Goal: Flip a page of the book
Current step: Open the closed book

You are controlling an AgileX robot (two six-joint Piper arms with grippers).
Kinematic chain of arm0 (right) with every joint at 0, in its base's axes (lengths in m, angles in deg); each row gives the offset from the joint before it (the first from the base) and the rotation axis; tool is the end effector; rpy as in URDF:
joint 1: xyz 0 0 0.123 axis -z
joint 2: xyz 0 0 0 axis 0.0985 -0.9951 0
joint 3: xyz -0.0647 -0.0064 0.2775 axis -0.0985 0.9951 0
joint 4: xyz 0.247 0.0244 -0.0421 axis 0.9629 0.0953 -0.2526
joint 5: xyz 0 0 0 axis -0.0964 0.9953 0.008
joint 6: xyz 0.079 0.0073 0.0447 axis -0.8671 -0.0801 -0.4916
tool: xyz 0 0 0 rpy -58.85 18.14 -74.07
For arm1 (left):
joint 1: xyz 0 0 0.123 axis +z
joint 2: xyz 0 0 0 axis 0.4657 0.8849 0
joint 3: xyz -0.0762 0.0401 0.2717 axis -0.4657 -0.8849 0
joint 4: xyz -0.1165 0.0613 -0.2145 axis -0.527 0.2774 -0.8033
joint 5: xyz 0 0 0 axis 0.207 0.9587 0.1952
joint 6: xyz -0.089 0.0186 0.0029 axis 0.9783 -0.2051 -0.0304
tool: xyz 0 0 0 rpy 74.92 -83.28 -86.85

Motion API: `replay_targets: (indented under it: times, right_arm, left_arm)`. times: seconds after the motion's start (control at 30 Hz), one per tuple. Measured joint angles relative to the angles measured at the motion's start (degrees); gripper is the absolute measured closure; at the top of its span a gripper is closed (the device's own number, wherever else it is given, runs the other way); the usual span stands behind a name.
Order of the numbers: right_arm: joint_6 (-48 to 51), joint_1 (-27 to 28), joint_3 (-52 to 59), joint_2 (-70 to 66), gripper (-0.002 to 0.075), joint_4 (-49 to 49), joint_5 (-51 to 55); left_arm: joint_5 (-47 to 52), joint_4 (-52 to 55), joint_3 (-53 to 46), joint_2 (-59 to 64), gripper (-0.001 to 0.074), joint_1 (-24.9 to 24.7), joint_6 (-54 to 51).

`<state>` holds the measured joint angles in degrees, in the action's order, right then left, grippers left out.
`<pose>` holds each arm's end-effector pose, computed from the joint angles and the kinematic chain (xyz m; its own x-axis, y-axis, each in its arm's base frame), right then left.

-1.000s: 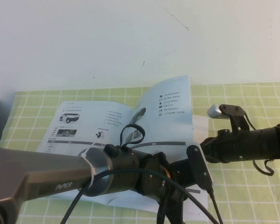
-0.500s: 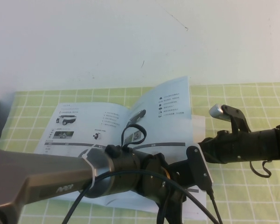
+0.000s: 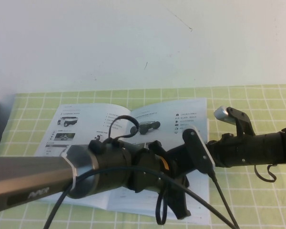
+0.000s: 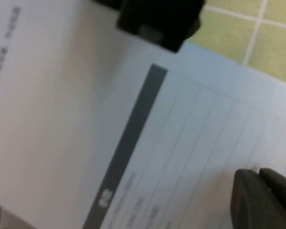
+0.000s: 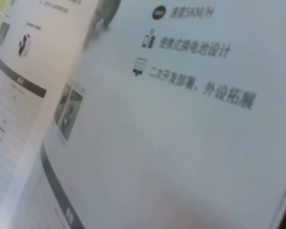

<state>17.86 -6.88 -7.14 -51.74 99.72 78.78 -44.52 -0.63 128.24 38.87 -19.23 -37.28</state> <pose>0.3511 0.1303 0.0820 -0.8782 0.0229 -0.4778 -0.2989 0.7535 0.5855 0.2518 -0.2796 0.1863 -0.1791 0.7563 -0.6293 0.9005 0.3836 0.2048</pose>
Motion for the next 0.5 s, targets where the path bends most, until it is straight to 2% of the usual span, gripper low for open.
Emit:
replay_targets:
  times: [0.23,0.37,0.5]
  right_arm:
    - [-0.1,0.0,0.0,0.0,0.0728,0.1,0.2]
    - [-0.1,0.0,0.0,0.0,0.0728,0.1,0.2]
    - [-0.4,0.0,0.0,0.0,0.0728,0.1,0.5]
  left_arm:
    - [1.0,1.1,-0.1,0.0,0.0738,2.6,2.7]
    - [1.5,1.3,-0.1,-0.6,0.0738,0.8,2.7]
    - [-2.3,1.3,-0.2,-1.3,0.0738,-3.0,0.8]
